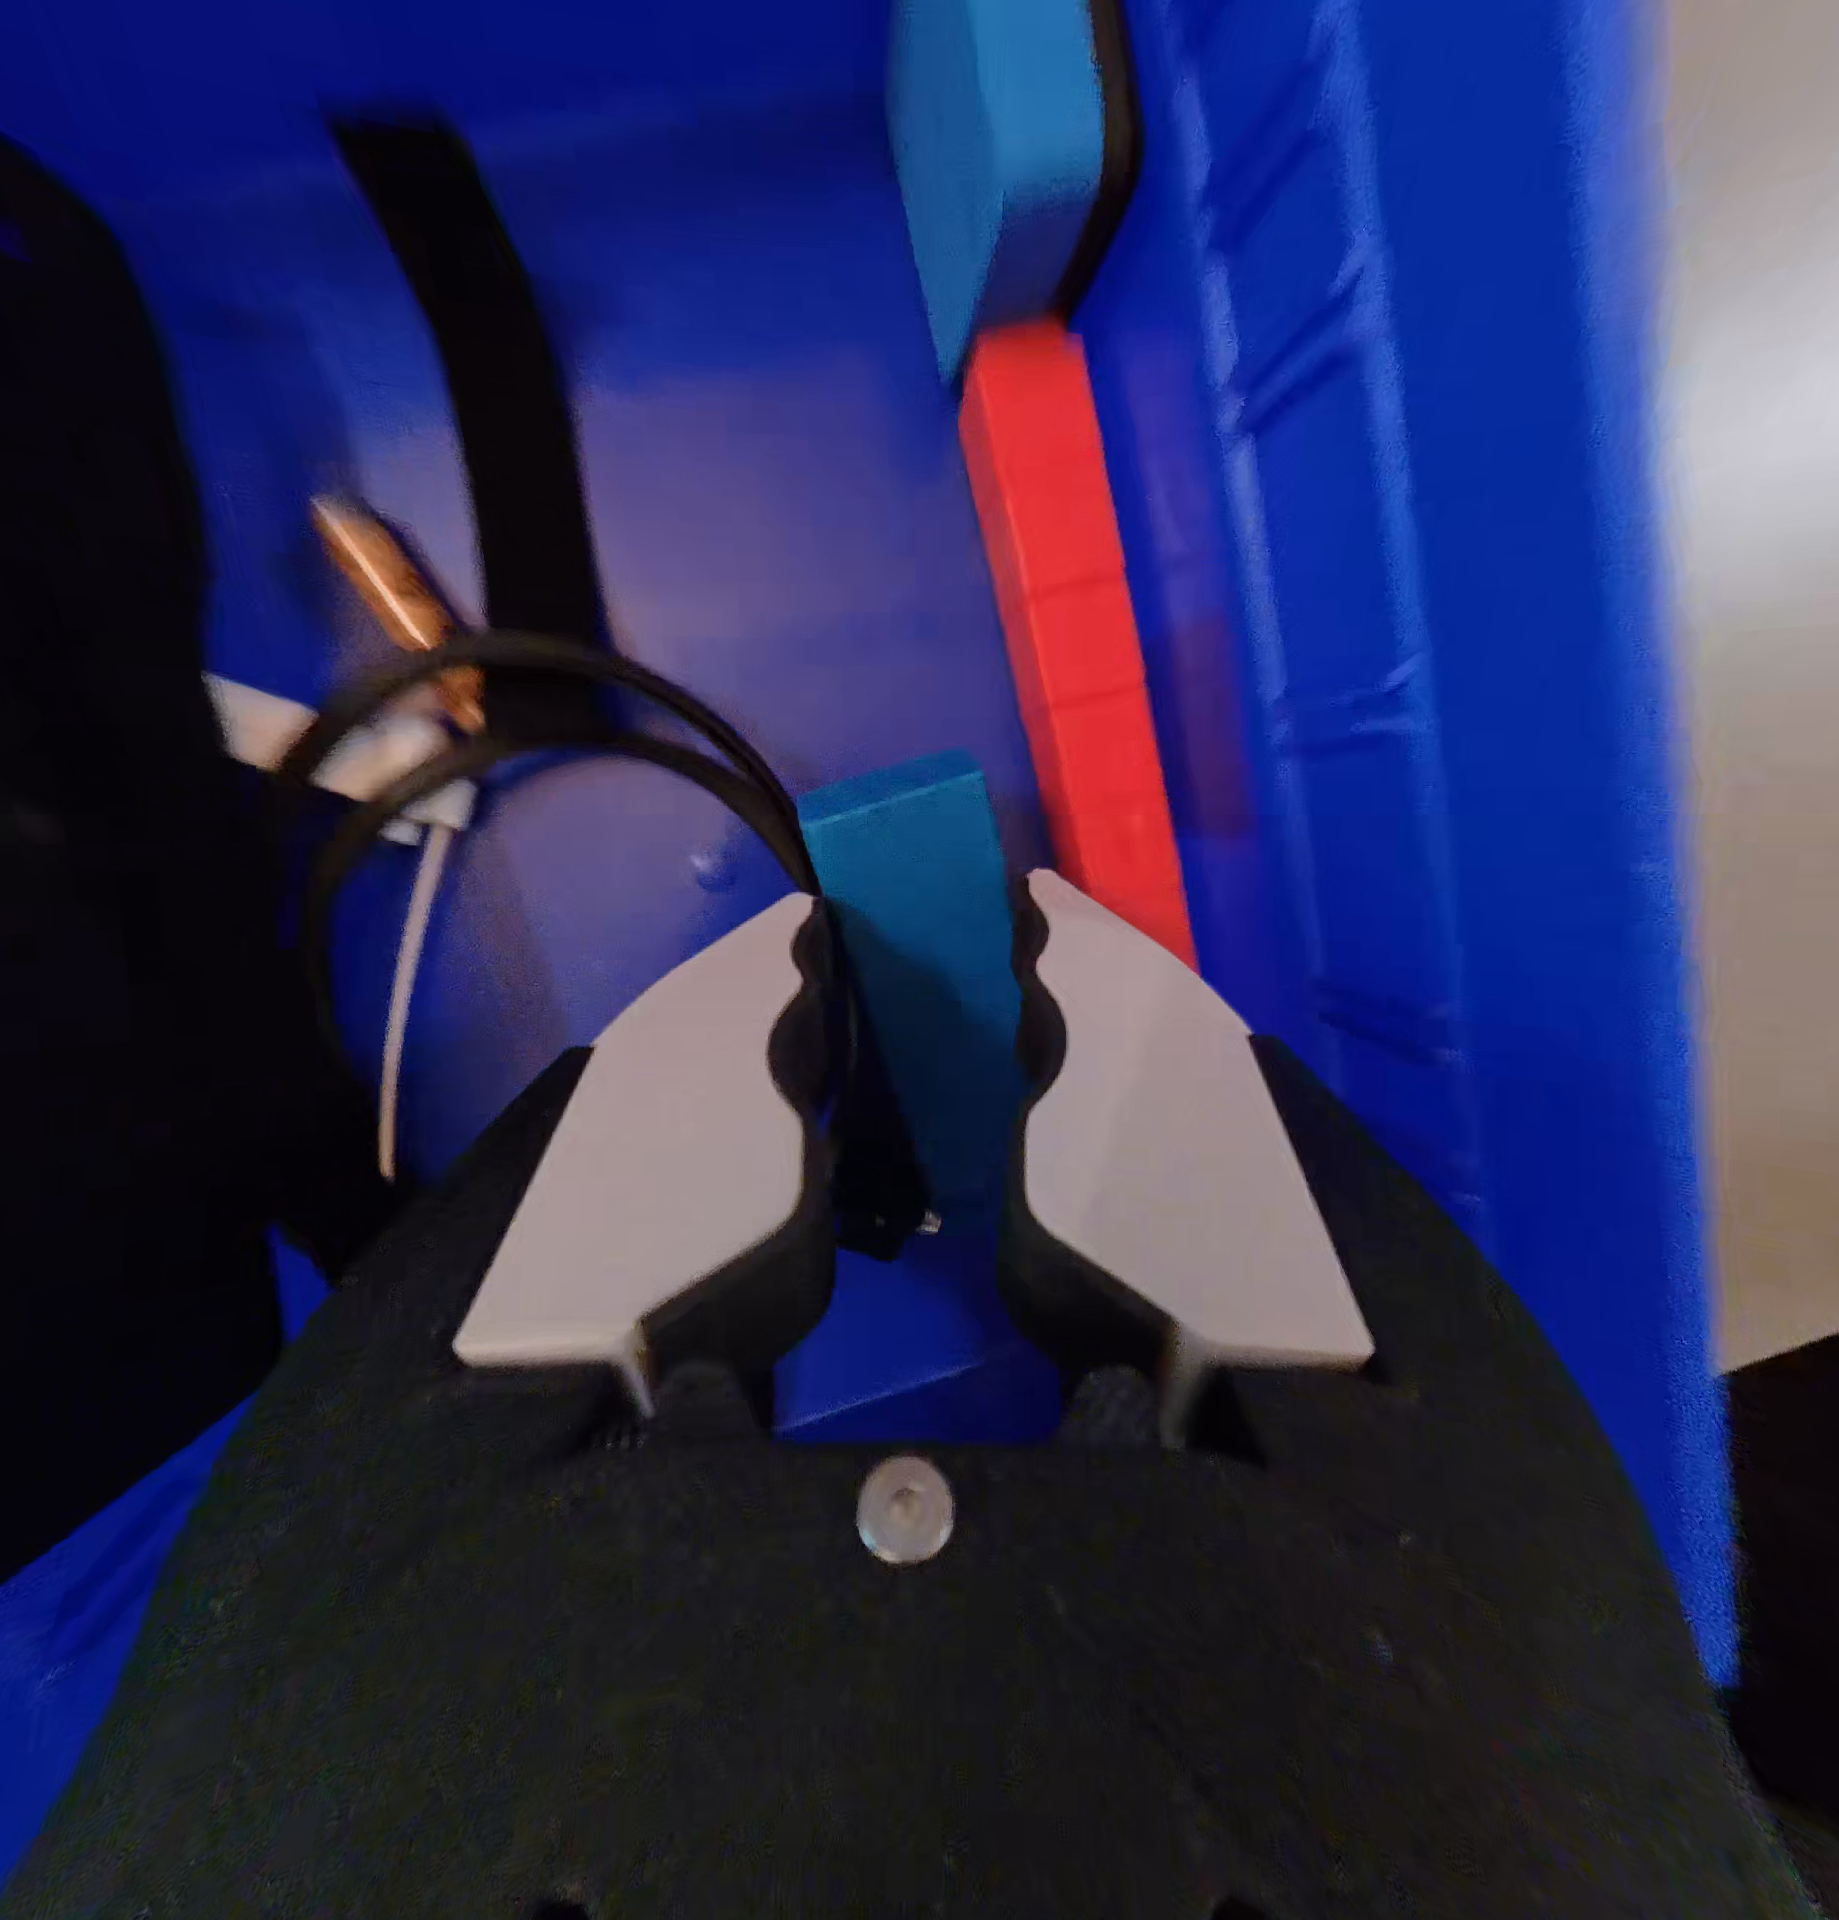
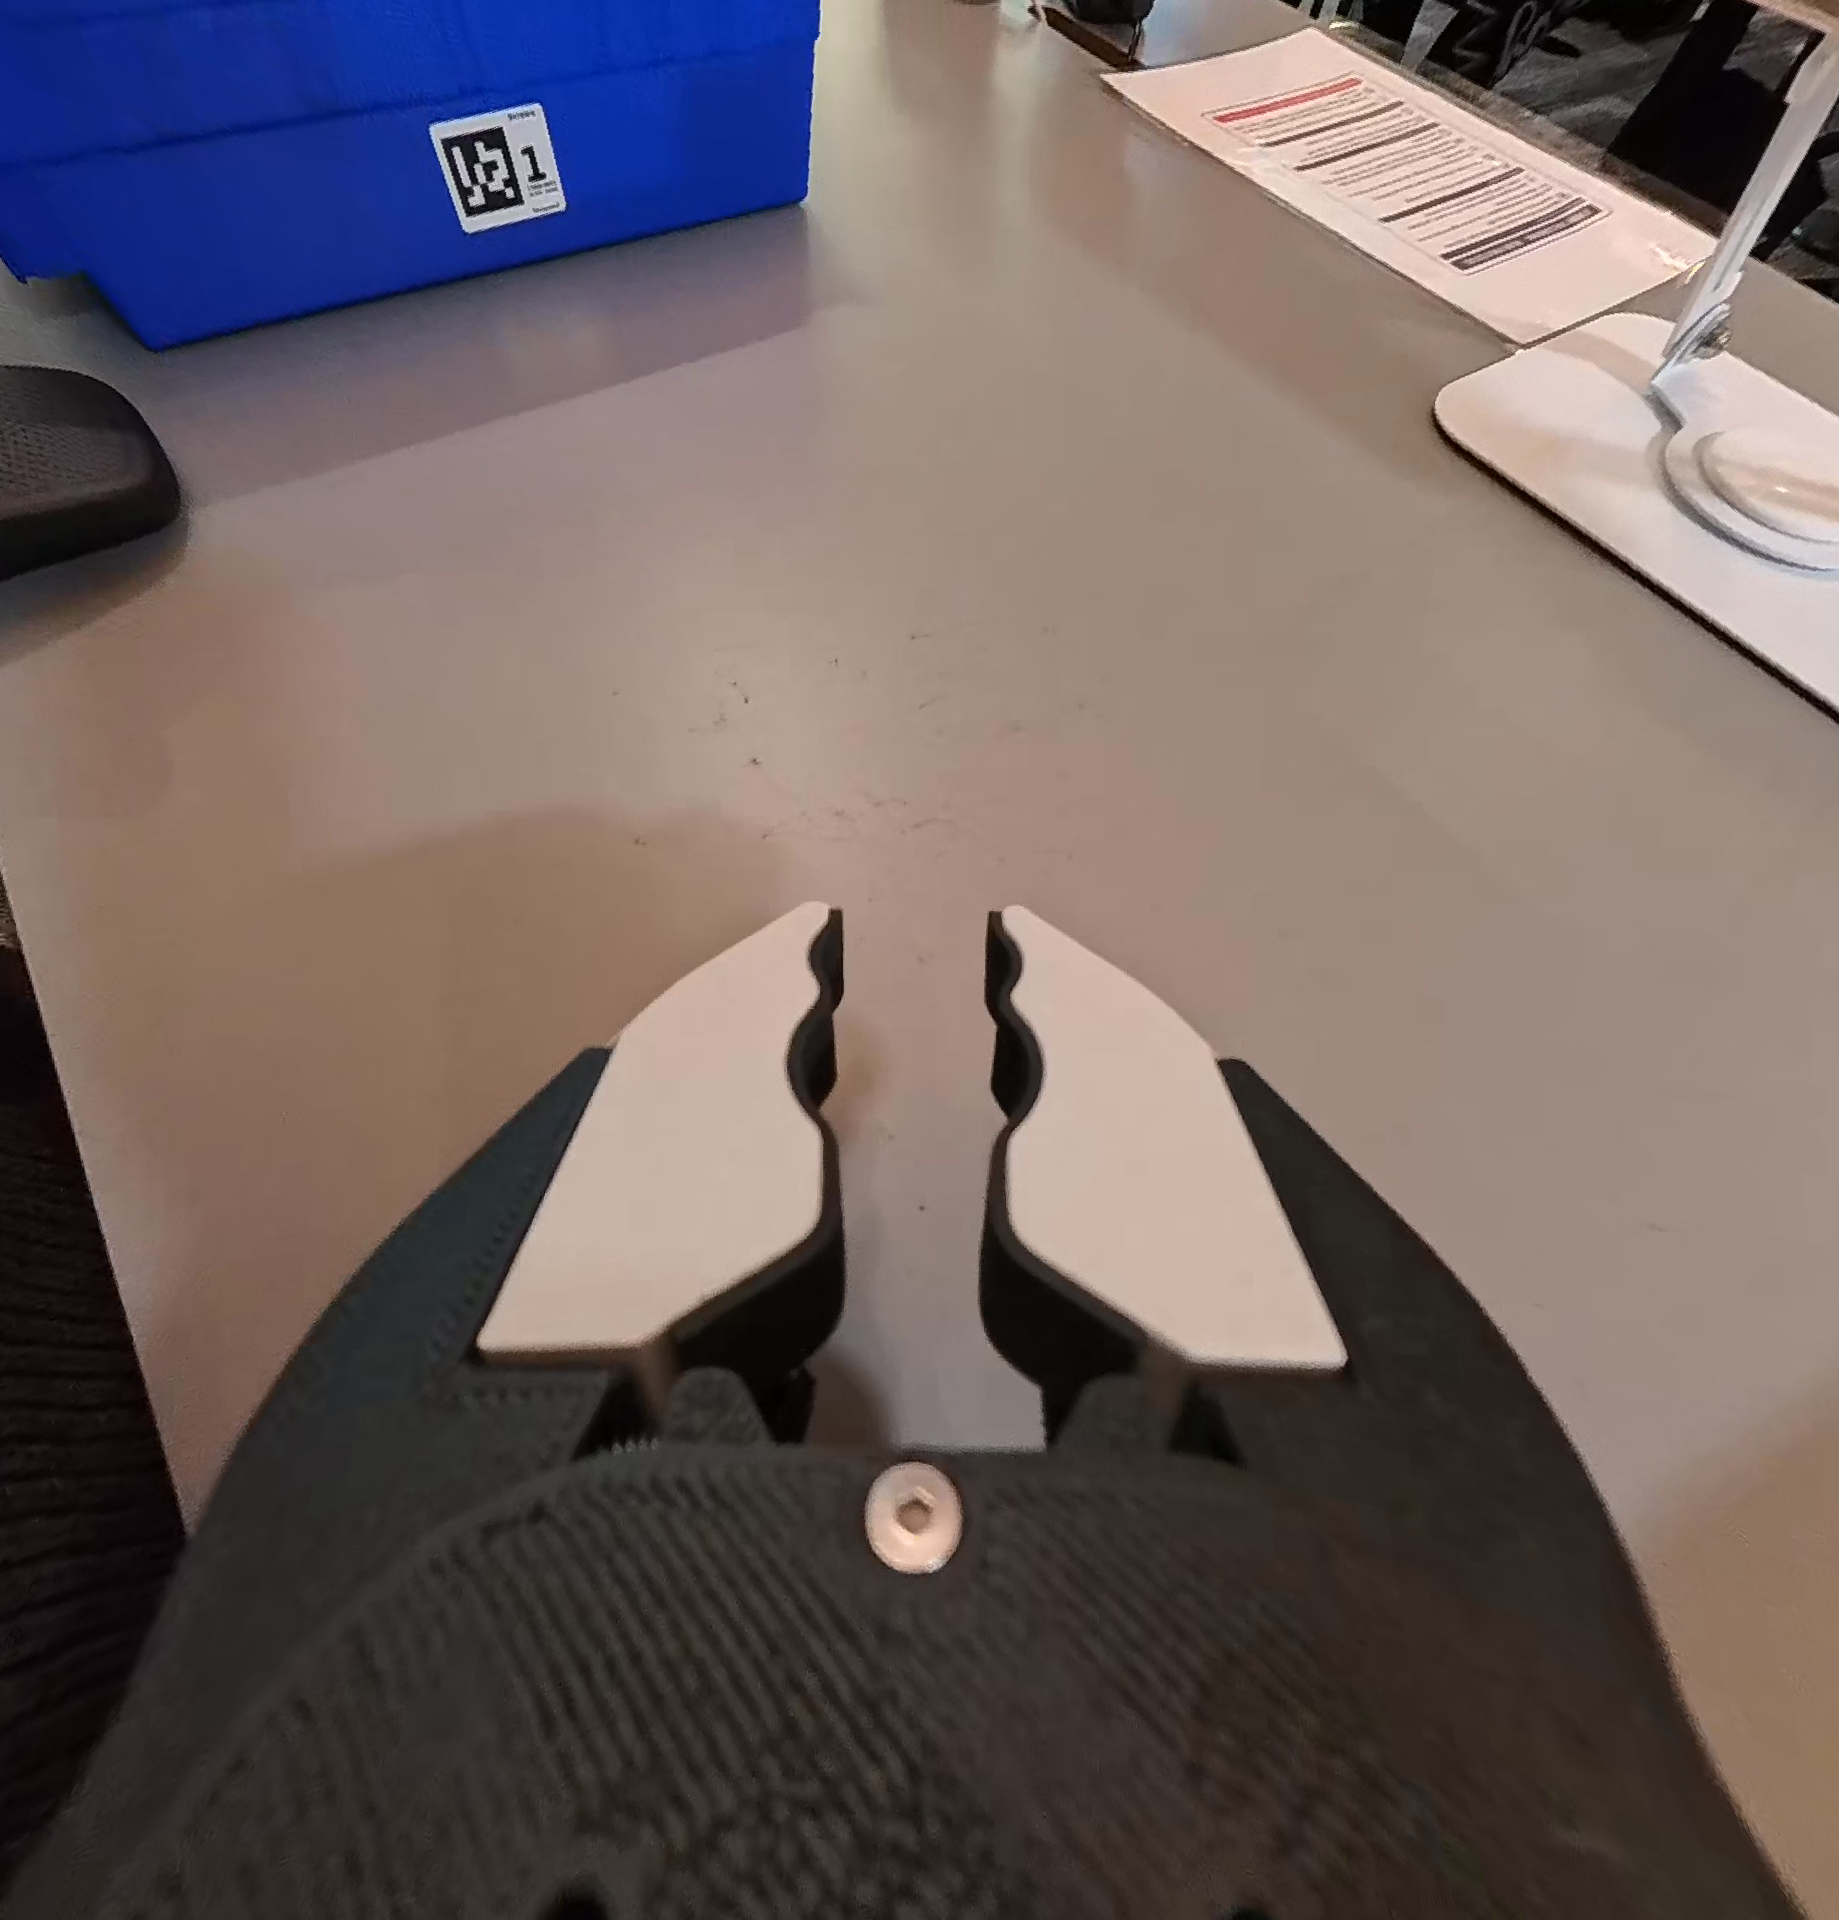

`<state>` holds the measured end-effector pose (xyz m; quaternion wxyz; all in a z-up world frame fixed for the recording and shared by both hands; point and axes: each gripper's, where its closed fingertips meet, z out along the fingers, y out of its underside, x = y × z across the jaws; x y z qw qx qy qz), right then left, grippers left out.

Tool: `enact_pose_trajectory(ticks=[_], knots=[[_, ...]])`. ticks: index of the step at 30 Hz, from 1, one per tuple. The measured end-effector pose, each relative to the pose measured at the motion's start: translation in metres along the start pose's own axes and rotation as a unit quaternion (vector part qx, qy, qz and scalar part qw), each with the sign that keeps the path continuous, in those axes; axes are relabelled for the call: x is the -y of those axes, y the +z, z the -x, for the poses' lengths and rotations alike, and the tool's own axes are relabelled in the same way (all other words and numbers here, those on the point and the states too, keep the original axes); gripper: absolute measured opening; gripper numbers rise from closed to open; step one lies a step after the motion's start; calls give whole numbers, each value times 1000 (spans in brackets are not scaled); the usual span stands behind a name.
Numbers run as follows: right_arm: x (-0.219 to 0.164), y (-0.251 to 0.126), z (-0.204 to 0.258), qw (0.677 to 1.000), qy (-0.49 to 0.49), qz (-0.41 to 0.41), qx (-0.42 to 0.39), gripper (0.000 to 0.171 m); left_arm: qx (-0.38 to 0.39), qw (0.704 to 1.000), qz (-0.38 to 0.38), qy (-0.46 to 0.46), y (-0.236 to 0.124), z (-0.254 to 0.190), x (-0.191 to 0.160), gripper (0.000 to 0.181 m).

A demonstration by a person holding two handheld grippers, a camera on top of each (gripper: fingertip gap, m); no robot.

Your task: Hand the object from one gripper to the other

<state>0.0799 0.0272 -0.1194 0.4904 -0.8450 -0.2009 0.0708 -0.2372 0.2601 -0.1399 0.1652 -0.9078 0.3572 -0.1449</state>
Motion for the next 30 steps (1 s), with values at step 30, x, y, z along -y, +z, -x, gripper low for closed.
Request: enact_pose_trajectory(ticks=[30], knots=[[80, -74, -32, 953, -54, -271, -124, 55, -565, 761, -316, -34, -59, -386, 130, 32]])
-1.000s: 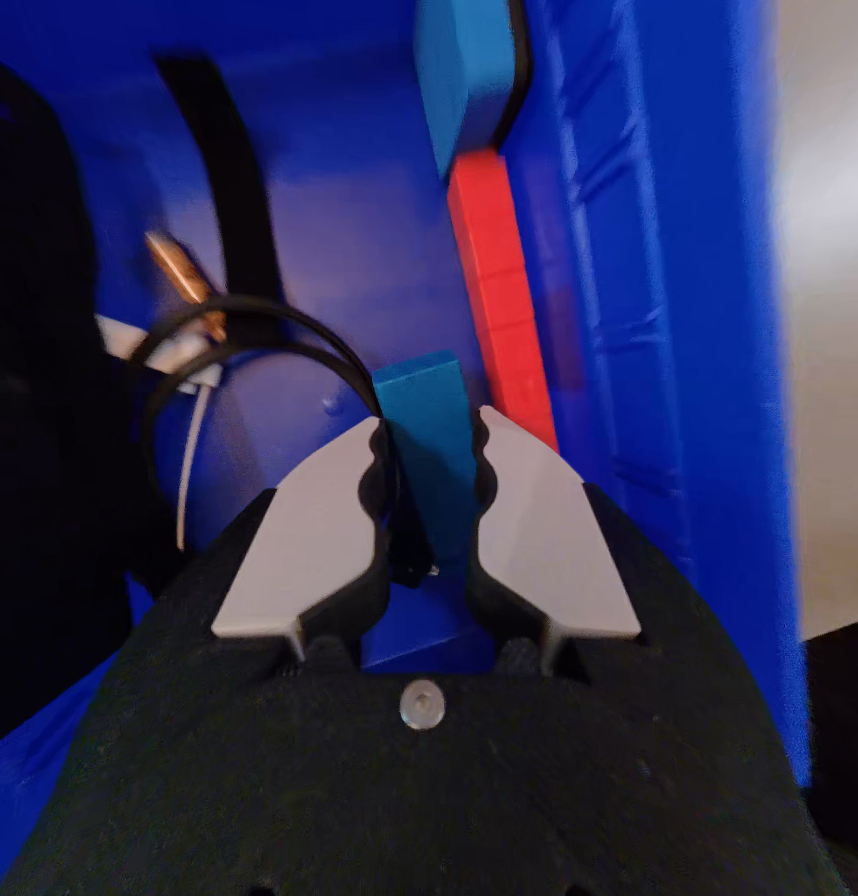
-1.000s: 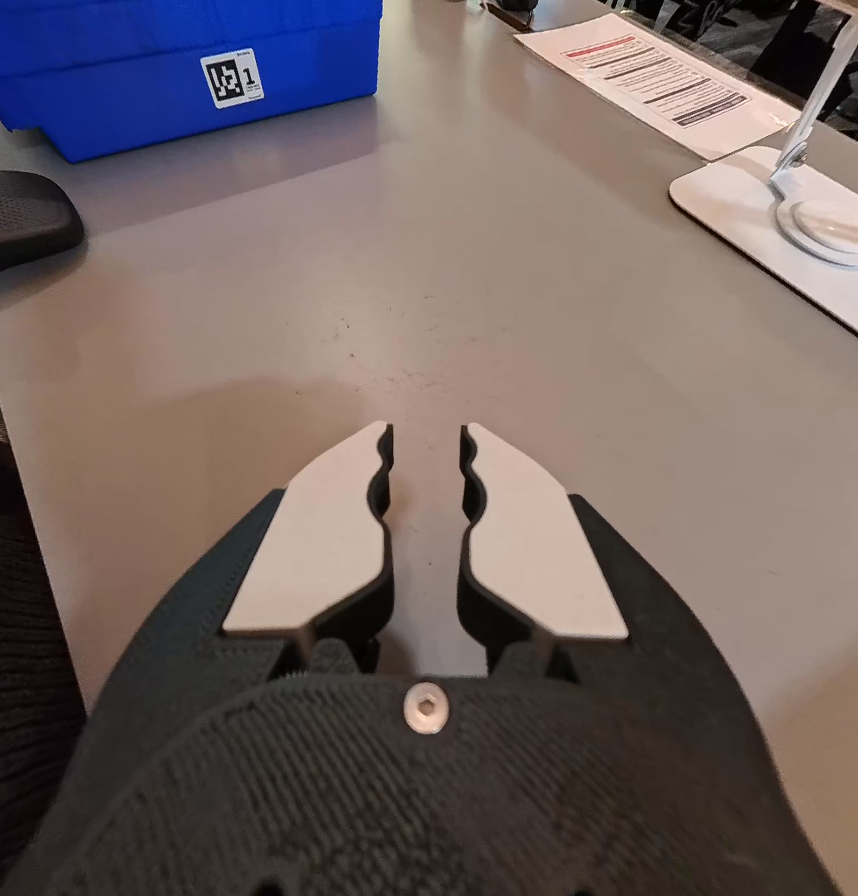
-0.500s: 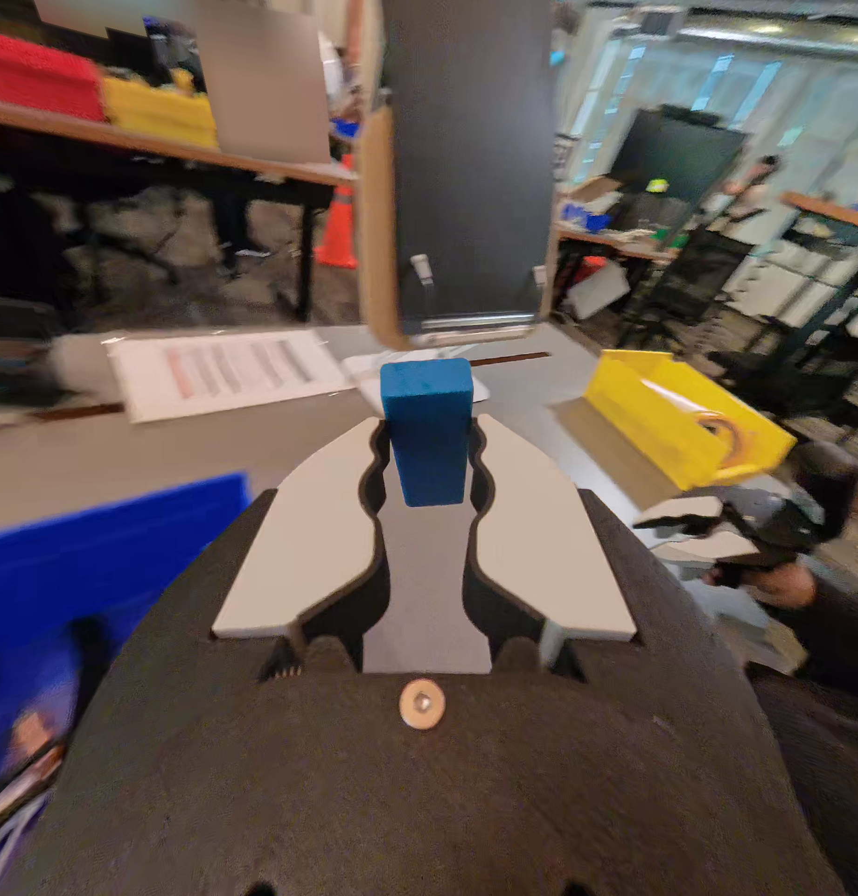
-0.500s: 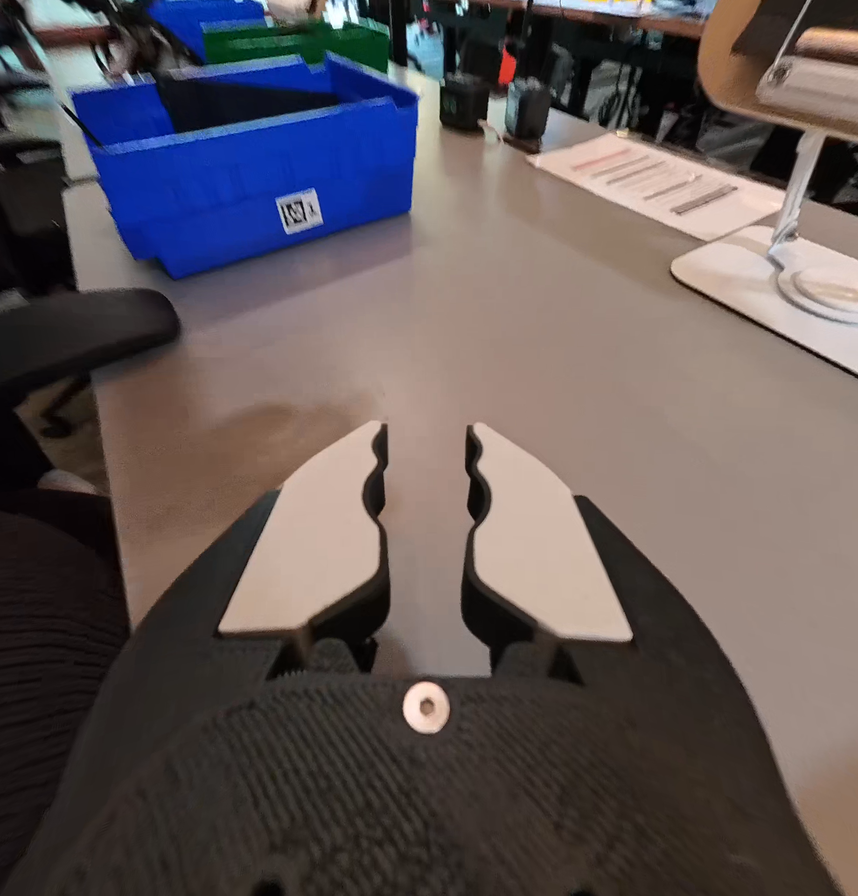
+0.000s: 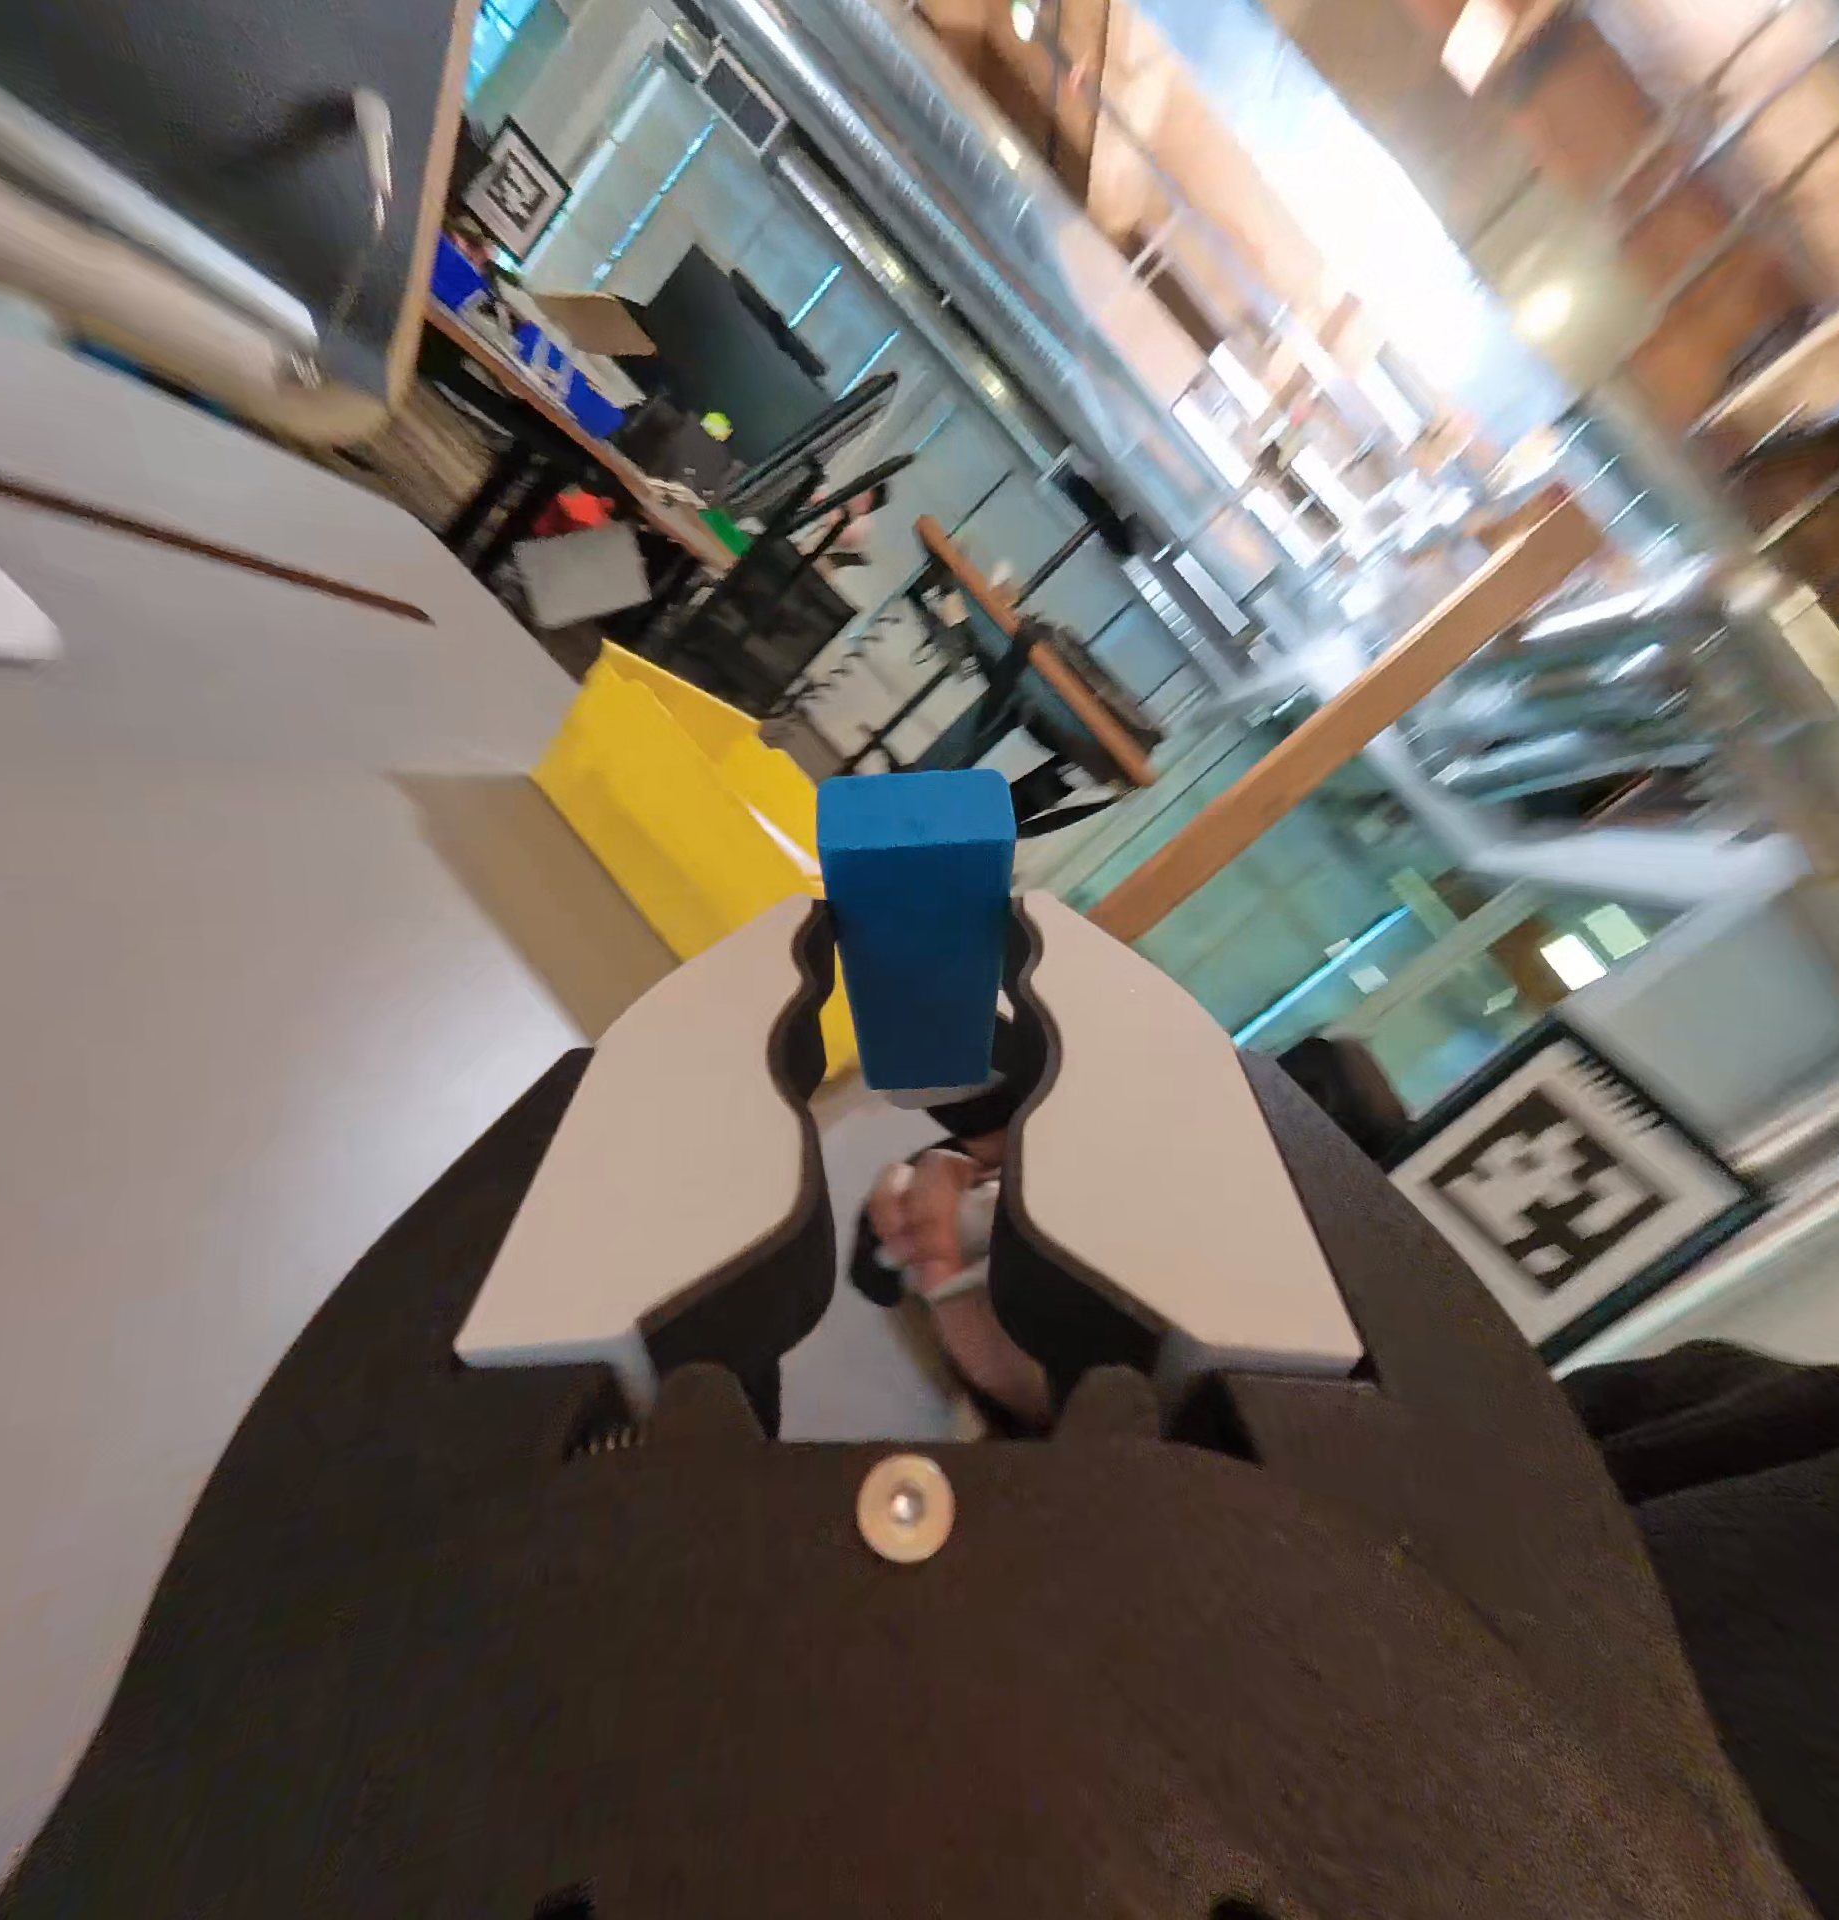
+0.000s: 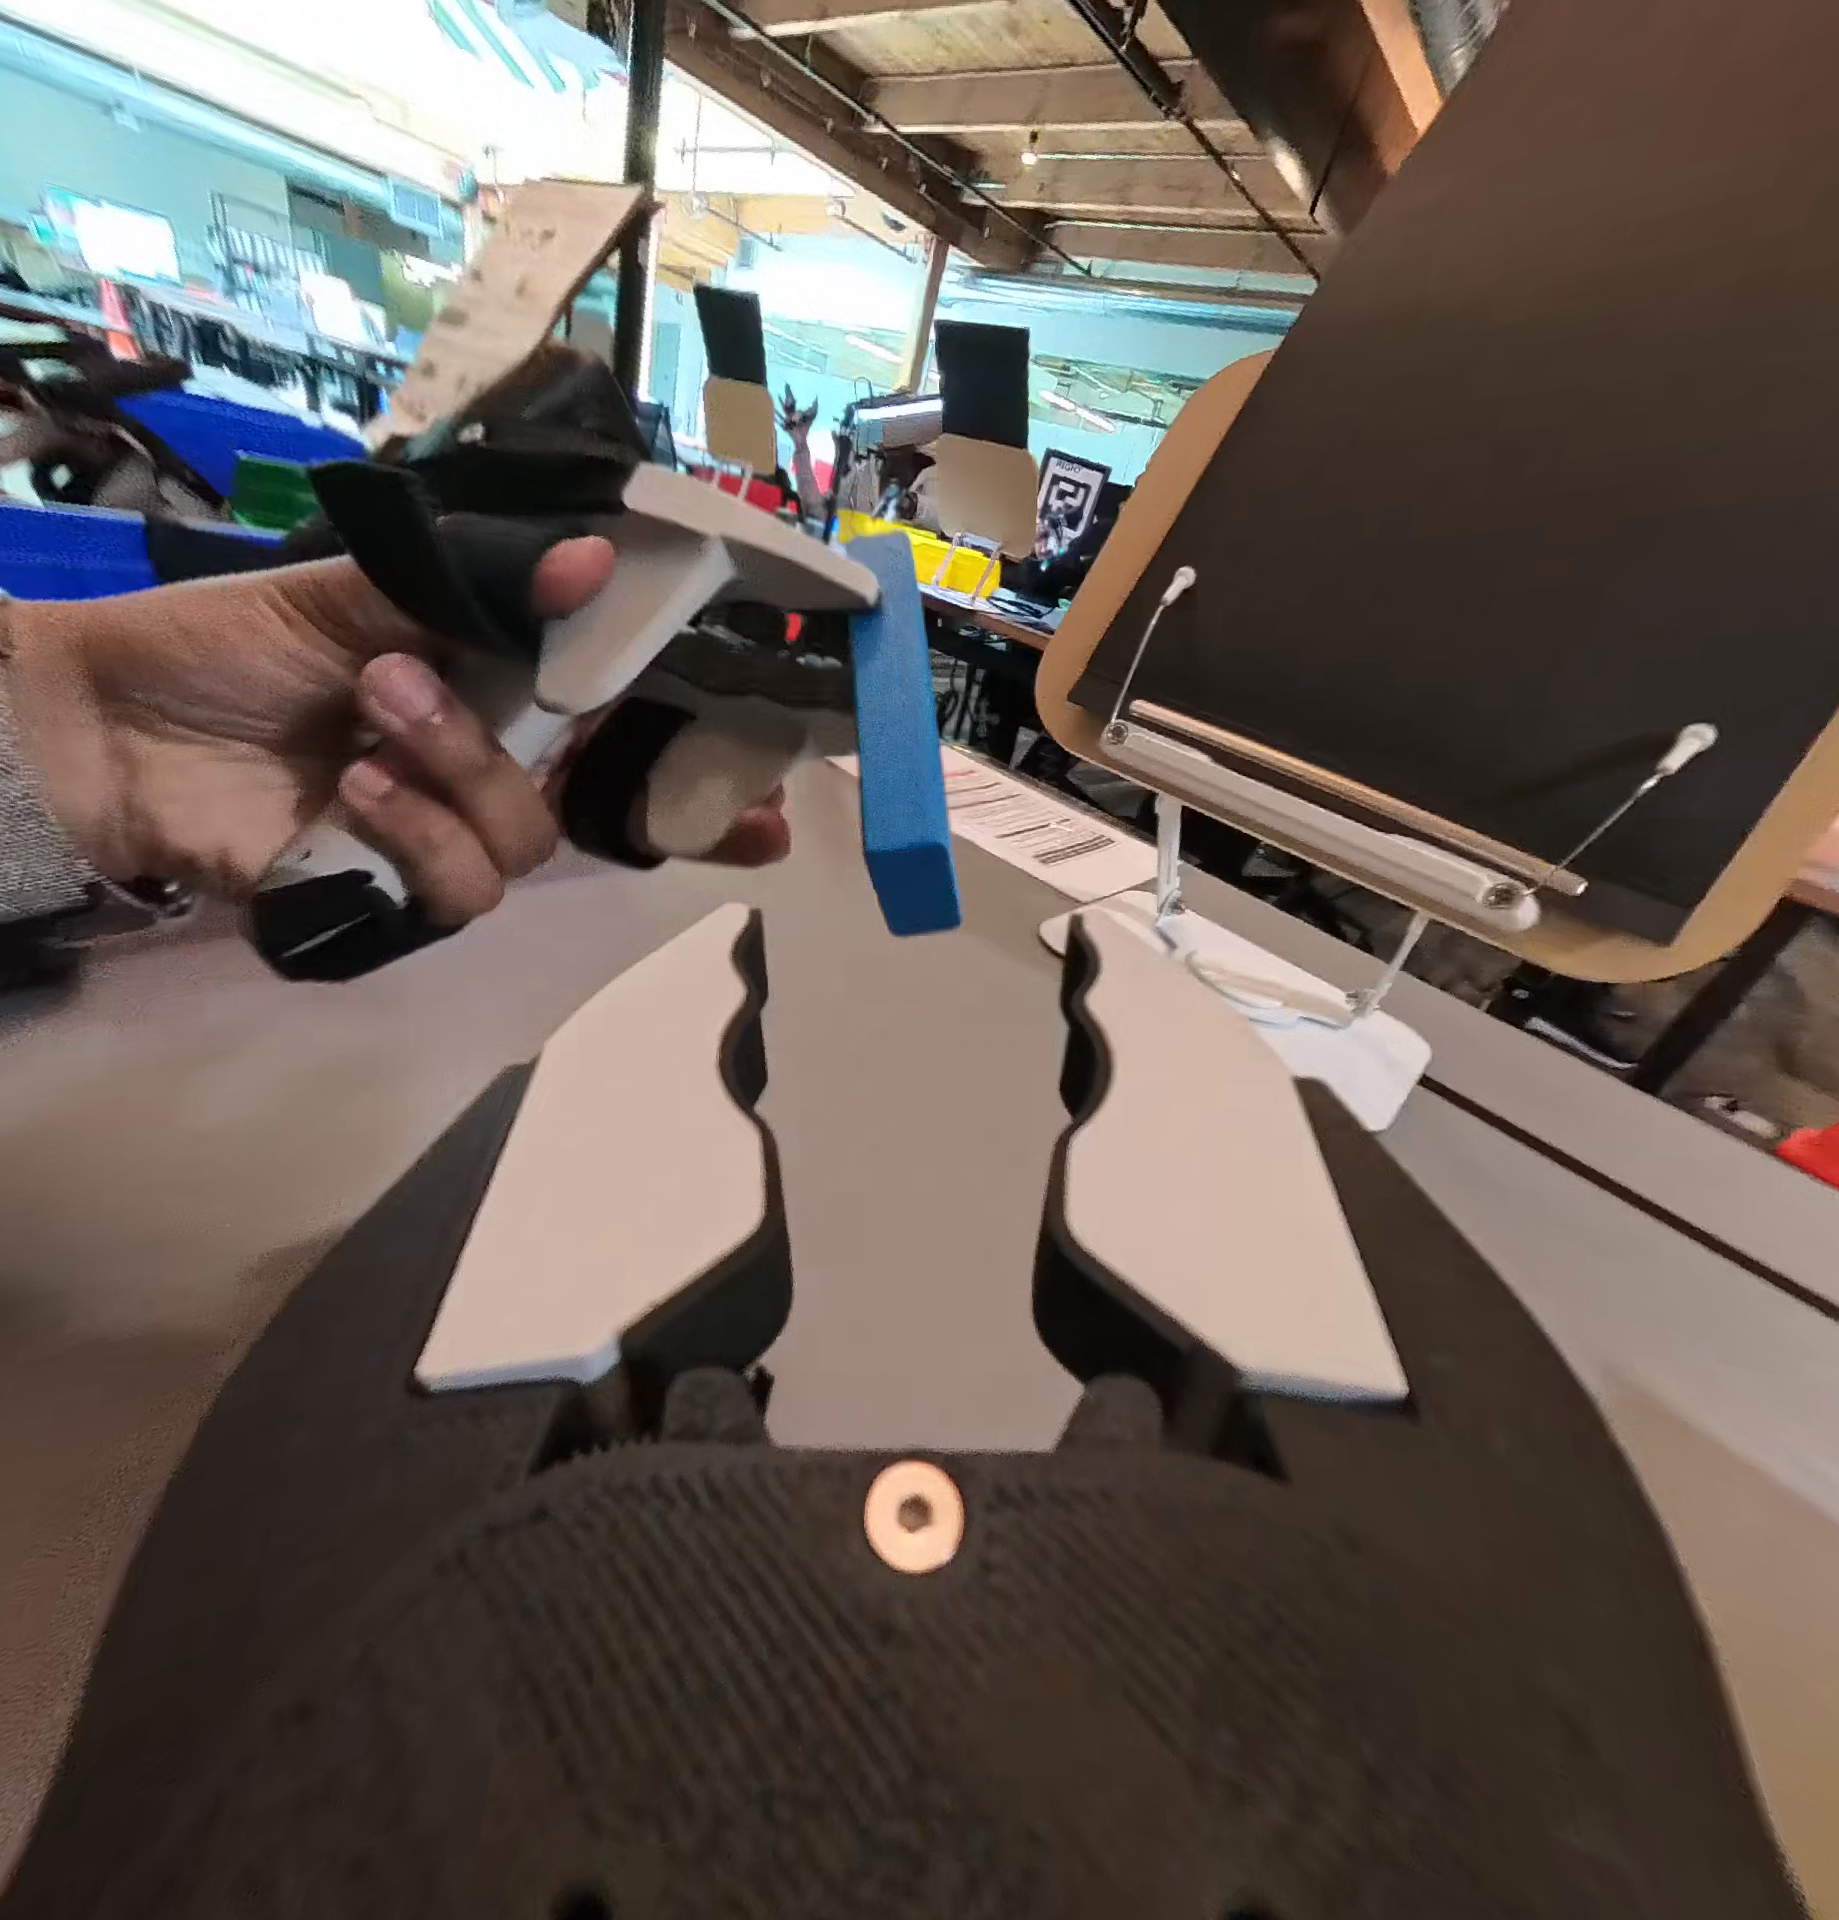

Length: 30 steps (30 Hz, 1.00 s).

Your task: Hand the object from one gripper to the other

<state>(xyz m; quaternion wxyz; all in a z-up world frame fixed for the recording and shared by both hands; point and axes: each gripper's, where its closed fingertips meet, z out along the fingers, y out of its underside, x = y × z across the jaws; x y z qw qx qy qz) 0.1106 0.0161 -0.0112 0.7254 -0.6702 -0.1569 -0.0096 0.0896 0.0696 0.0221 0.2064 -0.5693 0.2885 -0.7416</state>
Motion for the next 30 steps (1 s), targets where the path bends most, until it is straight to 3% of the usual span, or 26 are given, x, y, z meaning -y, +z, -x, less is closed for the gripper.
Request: enact_pose_trajectory(ticks=[3, 8, 13, 16, 19, 23, 27, 30], knots=[[0, -1, 5, 1000, -30, 0, 4, 38, -32, 994, -33, -95, 5, 8, -18, 32], [2, -2, 10, 997, -78, 2, -11, 18, -94, 977, -67, -180, 1, 1, -34, 32], [2, -2, 18, 995, -101, 12, 4, 17, -112, 975, -55, -186, -7, -1, -40, 32], [1, -1, 19, 996, -88, 18, 11, 17, -101, 986, -20, -132, -12, 1, -44, 33], [4, -3, 8, 999, -37, 15, 13, 17, -66, 995, 7, -72, -15, 13, -51, 66], [-3, -9, -6, 990, 122, 37, 64, 17, -13, 999, -15, 27, -21, 31, -39, 80], [-11, -15, -14, 933, 327, 55, 141, 17, 42, 983, 3, 179, -24, 37, -37, 85], [-24, -18, -14, 884, 416, 94, 191, 17, 50, 954, 38, 292, -22, 31, -51, 92]])
